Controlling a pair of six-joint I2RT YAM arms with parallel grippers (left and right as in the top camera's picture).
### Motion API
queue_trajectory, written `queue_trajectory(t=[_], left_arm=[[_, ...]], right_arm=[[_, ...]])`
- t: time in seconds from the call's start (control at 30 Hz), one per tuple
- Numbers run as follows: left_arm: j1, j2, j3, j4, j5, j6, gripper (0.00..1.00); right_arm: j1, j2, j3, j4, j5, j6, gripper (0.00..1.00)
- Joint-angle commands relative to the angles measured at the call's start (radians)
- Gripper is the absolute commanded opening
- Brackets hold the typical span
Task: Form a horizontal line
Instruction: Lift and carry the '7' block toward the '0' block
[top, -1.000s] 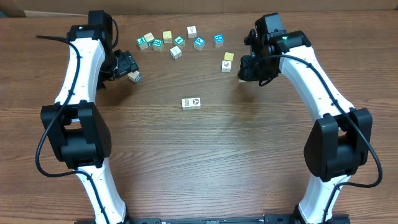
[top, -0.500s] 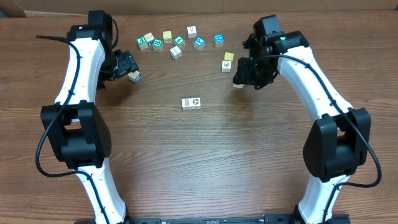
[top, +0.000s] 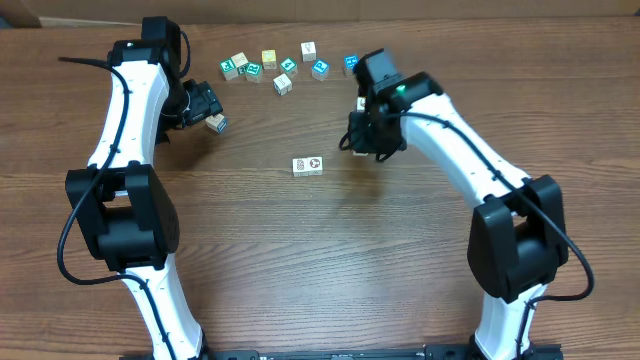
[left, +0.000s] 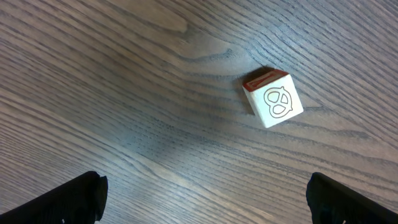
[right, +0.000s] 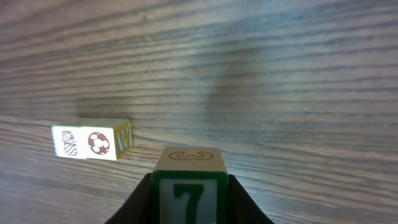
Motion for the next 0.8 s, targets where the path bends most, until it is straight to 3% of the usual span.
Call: queue_trajectory(t=[0.0, 0.47, 0.77], left_arm=[[-0.005, 0.010, 0.015, 0.002, -0.005, 0.009, 1.00], [-0.005, 0.010, 0.015, 0.002, -0.005, 0.009, 1.00], [-0.005, 0.010, 0.015, 0.002, -0.005, 0.009, 1.00]], right_arm=[[0.019, -0.019, -0.060, 0.038, 0.057, 0.074, 0.22], [0.079, -0.019, -0.257, 0.306, 0.054, 0.081, 0.22], [0.093, -0.018, -0.263, 0.336, 0.054, 0.084, 0.23]])
